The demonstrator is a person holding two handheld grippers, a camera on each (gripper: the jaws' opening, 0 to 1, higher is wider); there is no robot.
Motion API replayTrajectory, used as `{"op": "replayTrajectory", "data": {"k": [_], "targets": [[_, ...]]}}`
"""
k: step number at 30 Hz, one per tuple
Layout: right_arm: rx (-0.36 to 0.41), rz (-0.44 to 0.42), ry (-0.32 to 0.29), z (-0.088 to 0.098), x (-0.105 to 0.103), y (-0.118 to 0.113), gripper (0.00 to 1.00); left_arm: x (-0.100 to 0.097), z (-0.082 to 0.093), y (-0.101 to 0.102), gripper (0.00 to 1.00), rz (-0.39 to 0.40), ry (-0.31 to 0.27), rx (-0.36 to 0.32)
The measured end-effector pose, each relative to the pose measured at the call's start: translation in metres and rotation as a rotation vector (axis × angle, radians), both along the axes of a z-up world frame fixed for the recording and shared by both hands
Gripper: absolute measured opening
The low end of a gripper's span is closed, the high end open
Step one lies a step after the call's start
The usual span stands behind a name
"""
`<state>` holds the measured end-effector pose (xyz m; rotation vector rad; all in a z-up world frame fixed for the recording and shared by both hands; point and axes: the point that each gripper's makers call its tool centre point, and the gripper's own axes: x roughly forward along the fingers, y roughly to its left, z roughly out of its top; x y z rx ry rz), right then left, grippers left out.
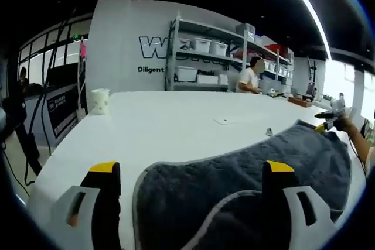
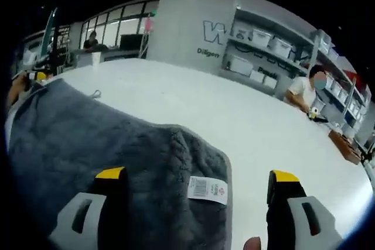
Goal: Open the folded towel by lifting each exposed corner and separating the folded layers until the towel lies flat within the target outline without major curled edges
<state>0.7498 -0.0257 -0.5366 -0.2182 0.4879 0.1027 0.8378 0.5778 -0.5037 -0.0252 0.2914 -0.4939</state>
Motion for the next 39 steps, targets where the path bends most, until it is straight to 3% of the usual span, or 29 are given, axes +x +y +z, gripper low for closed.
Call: {"op": "replayTrajectory", "data": {"k": [7,17,20,26,31,35,39], "targets": [[0.02,0.008,-0.044,0.012,-0.001,0.01,0.99,-0.019,0.014,-0.011,0.99,-0.069,-0.029,-0.013],[0.019,-0.029,-0.042,0.006,-0.001,-0.001,0.99,-0.061,0.017,-0.041,0.99,-0.151,0.009,0.016],[0.02,-0.035,-0.032,0.003,-0.003,-0.003,0.99,-0.072,0.017,-0.048,0.93,-0.092,0.027,0.036],[0.014,-0.031,-0.026,0.002,-0.003,-0.001,0.97,-0.091,0.023,-0.073,0.87,-0.049,-0.03,0.12],[0.026,-0.046,-0.03,0.005,-0.005,-0.001,0.95,-0.099,0.022,-0.089,0.7,-0.048,-0.075,0.163],[0.0,-0.035,-0.033,0.007,-0.005,0.003,0.95,-0.101,0.01,-0.093,0.69,-0.033,-0.059,0.204],[-0.03,-0.033,-0.027,0.006,-0.006,0.004,0.95,-0.102,-0.006,-0.093,0.61,-0.026,-0.037,0.239]]}}
